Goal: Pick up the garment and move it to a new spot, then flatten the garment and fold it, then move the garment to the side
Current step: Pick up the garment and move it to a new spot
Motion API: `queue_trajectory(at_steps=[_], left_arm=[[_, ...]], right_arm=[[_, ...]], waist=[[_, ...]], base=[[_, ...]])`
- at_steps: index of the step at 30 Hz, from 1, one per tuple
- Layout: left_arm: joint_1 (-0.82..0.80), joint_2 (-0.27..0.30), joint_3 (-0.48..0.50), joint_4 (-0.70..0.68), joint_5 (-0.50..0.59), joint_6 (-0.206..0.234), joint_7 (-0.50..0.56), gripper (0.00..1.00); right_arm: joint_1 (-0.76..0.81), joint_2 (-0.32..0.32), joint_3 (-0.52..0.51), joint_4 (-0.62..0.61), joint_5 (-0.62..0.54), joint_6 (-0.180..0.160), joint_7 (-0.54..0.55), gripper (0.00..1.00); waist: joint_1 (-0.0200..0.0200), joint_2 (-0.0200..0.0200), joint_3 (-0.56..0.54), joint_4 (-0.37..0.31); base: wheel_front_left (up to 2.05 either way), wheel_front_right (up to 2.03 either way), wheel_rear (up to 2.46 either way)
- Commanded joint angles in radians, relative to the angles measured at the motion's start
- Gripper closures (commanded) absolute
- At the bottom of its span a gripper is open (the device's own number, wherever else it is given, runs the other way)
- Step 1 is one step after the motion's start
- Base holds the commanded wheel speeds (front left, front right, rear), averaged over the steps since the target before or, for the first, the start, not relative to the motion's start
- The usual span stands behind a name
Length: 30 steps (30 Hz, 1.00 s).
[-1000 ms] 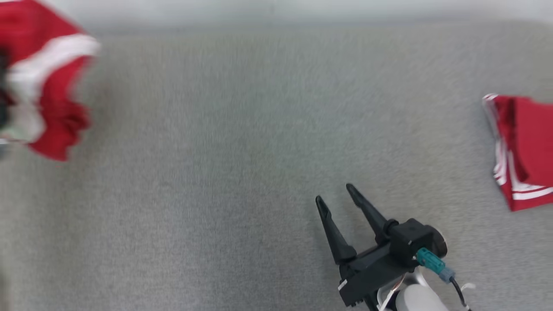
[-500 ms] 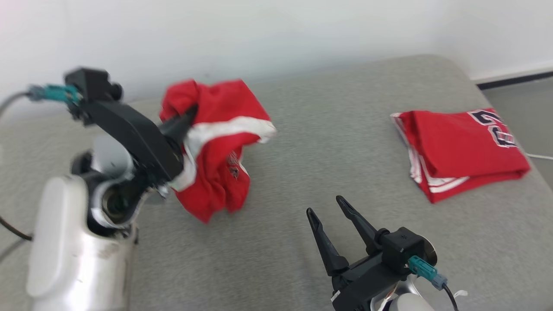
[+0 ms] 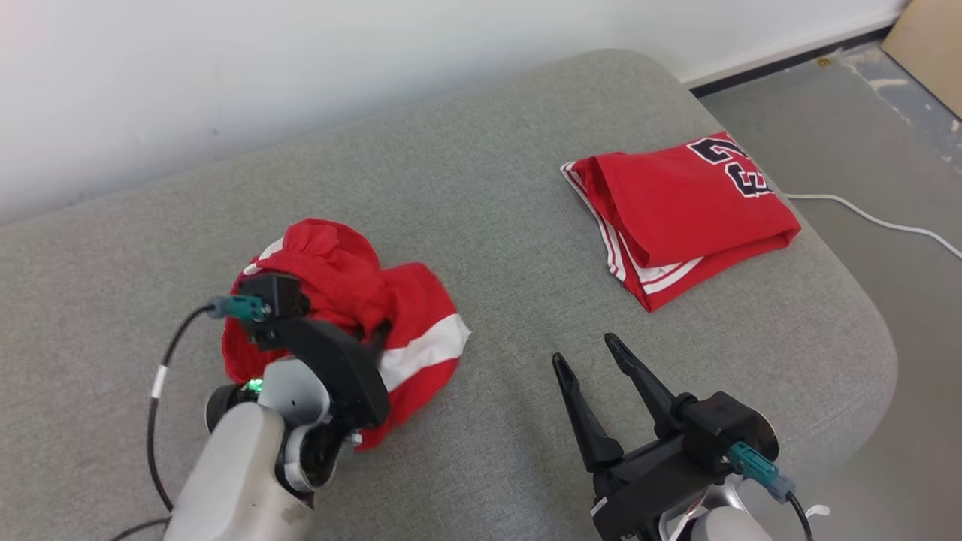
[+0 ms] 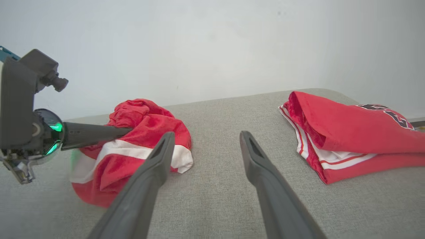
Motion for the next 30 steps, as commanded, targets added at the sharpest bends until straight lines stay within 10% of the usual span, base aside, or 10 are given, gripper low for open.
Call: queue_trajectory(at_steps=[1, 16, 30], left_arm=[[0.013, 0.003, -0.021, 0.038, 0.020, -0.003, -0.040, 0.00], [0.119, 0.027, -0.023, -0.019, 0.105, -0.014, -0.595, 0.00], [0.480, 0.074, 0.133, -0.323, 0.199, 0.006, -0.672, 0.00]], right_arm=[[0.010, 0.001, -0.009, -0.003, -0.005, -0.003, -0.003, 0.00], [0.097, 0.000, -0.146, -0.016, -0.051, -0.003, 0.028, 0.00], [0.161, 0.000, -0.224, -0.019, -0.086, -0.003, 0.040, 0.00]], waist=[[0.0000, 0.0000, 0.017, -0.007], [0.0000, 0.0000, -0.119, 0.181], [0.0000, 0.0000, -0.191, 0.274]], base=[[0.00, 0.00, 0.00], [0.00, 0.00, 0.00], [0.00, 0.00, 0.00]])
